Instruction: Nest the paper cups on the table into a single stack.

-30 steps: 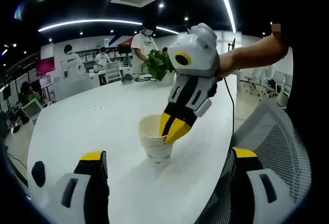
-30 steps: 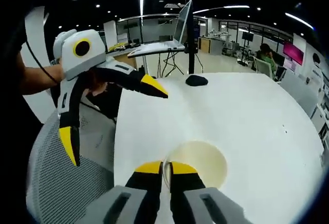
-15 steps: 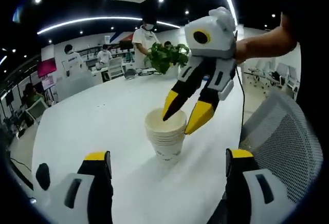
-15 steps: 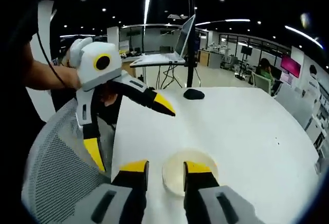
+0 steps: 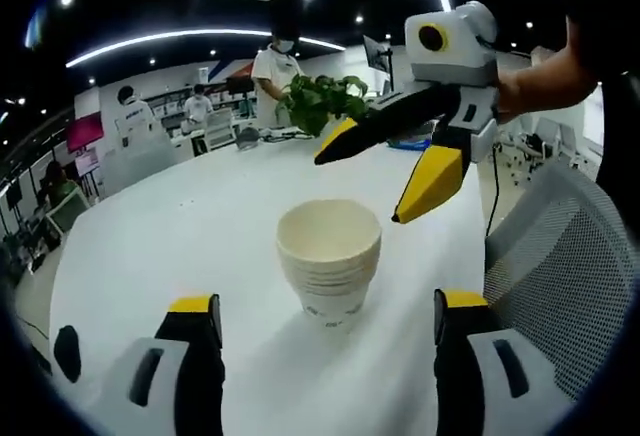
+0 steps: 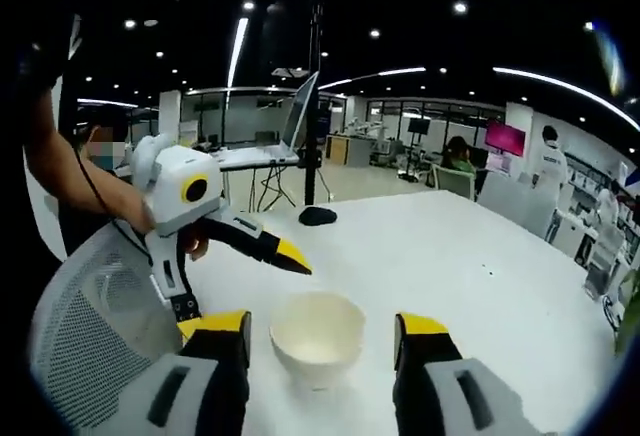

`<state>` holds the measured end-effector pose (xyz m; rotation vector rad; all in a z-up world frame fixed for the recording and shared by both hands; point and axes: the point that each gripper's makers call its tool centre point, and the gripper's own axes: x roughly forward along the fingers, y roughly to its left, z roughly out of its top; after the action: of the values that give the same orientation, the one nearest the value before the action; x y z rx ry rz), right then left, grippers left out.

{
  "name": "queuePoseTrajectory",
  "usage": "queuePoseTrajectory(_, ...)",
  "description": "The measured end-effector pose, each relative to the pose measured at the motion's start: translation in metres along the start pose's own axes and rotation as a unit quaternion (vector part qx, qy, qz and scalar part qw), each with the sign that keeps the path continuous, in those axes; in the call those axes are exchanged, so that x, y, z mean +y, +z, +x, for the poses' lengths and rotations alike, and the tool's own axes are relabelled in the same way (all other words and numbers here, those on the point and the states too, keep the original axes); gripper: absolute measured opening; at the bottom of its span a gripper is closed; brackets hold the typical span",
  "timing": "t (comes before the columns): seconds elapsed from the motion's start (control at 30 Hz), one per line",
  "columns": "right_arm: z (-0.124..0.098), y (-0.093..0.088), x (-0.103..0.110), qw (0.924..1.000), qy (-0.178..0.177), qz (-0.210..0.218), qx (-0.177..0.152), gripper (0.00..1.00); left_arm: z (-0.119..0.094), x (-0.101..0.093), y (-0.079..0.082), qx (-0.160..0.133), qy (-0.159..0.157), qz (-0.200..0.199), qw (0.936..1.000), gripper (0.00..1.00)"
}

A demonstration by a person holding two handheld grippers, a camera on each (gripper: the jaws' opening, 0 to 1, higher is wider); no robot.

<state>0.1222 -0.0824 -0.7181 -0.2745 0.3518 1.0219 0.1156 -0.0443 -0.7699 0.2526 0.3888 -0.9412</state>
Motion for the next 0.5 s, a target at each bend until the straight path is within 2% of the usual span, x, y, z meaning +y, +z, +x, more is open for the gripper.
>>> queuePoseTrajectory(0.23, 0.006, -0.018, -0.002, 0.9995, -0.017, 0.024, 0.006, 0.65, 0.013, -0.002, -0.007, 0.01, -0.013, 0.001, 0.9999, 0.82)
queuePoseTrajectory(0.5, 0.019, -0.024, -0.003, 0.9987, -0.034, 0.039, 0.0, 0.65, 0.025, 0.0, -0.012, 0.011, -0.021, -0.01, 0.9997, 0.72)
